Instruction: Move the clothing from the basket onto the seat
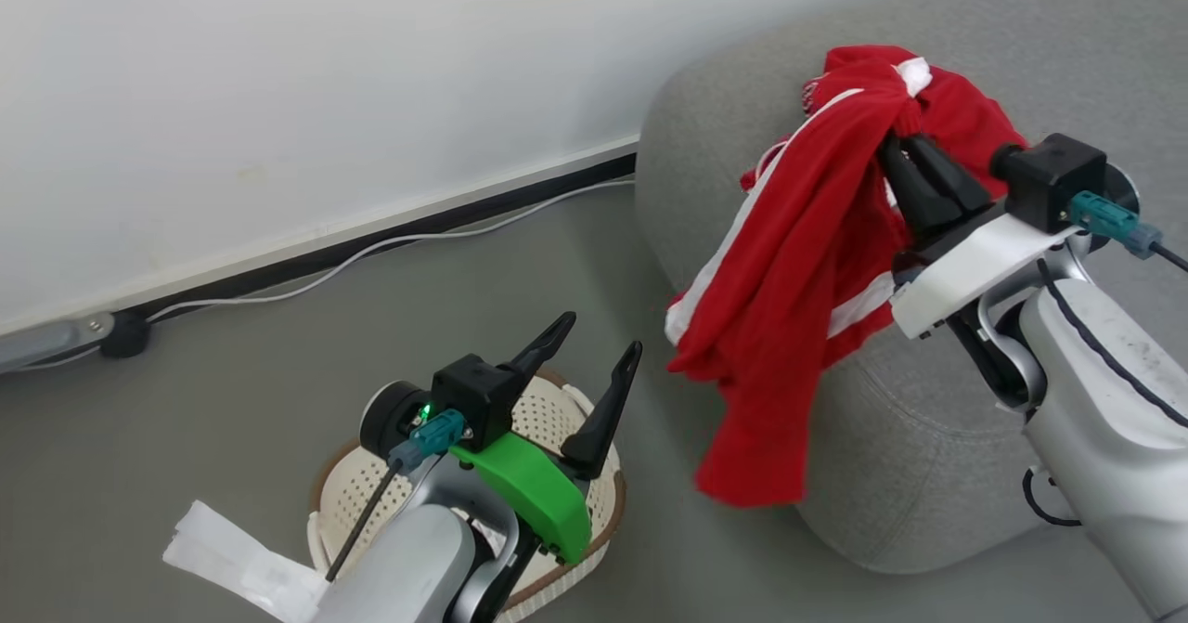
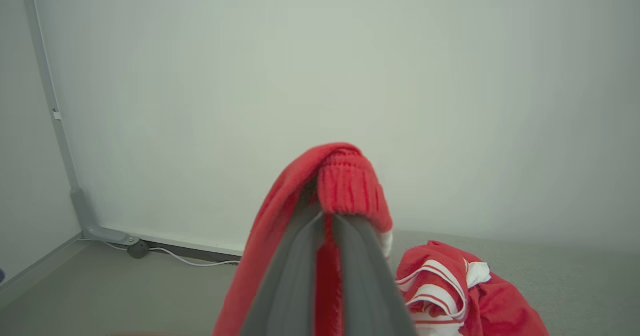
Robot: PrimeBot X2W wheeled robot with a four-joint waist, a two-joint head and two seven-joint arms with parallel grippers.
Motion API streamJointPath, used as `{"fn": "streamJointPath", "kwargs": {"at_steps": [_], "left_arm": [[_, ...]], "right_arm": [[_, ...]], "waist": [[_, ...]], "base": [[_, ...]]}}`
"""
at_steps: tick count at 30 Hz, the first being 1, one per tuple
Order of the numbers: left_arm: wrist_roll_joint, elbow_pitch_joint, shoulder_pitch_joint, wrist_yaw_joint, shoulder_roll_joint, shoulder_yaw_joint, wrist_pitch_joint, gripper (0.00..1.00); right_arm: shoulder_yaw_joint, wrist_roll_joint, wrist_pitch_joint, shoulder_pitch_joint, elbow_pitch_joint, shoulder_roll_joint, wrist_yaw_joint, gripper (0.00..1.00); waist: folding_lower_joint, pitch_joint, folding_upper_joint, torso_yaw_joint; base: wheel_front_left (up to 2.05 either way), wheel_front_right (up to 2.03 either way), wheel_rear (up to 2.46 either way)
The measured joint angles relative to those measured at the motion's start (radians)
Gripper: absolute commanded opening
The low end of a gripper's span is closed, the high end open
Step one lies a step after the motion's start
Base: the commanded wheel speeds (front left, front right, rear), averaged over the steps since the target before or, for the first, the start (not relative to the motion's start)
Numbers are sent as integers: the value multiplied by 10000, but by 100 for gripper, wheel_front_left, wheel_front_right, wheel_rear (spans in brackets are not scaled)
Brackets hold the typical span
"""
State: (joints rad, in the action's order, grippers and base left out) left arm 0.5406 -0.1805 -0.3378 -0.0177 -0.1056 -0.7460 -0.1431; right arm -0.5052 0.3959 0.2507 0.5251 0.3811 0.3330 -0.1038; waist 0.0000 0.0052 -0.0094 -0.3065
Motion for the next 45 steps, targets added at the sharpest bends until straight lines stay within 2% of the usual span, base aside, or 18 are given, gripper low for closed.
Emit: {"fn": "streamJointPath", "kwargs": {"at_steps": [8, 16, 24, 31, 39, 45], "left_arm": [[-109, 295, 5, 4, 29, -134, 8, 100], [-263, 546, -28, 82, 23, -209, 169, 100], [-644, 863, -547, 284, -151, -19, 378, 100], [-717, 1204, -1007, 360, -334, 180, 623, 100], [-782, 1561, -1471, 353, -334, 196, 805, 100], [-821, 1802, -1805, 343, -360, 232, 907, 100]], "right_arm": [[222, 8, 6, 0, -568, 382, 0, 0], [548, 178, -144, 181, -826, 669, -2, 0], [1129, 276, -408, 1932, -1139, 892, -4, 0], [1879, 178, -955, 4251, -1250, 1586, 15, 0], [3411, 255, -1862, 6428, -815, 2968, 633, 0], [3674, 274, -2512, 6876, -31, 3465, 842, 0]], "waist": [[0, 263, 0, -610], [0, 922, 0, -777], [1, 1765, 0, -633], [1, 2554, 0, -320], [1, 3378, 0, 276], [2, 4003, 0, 749]], "base": [[0, 0, 0], [0, 0, 0], [0, 0, 0], [0, 0, 0], [0, 0, 0], [0, 0, 0]]}}
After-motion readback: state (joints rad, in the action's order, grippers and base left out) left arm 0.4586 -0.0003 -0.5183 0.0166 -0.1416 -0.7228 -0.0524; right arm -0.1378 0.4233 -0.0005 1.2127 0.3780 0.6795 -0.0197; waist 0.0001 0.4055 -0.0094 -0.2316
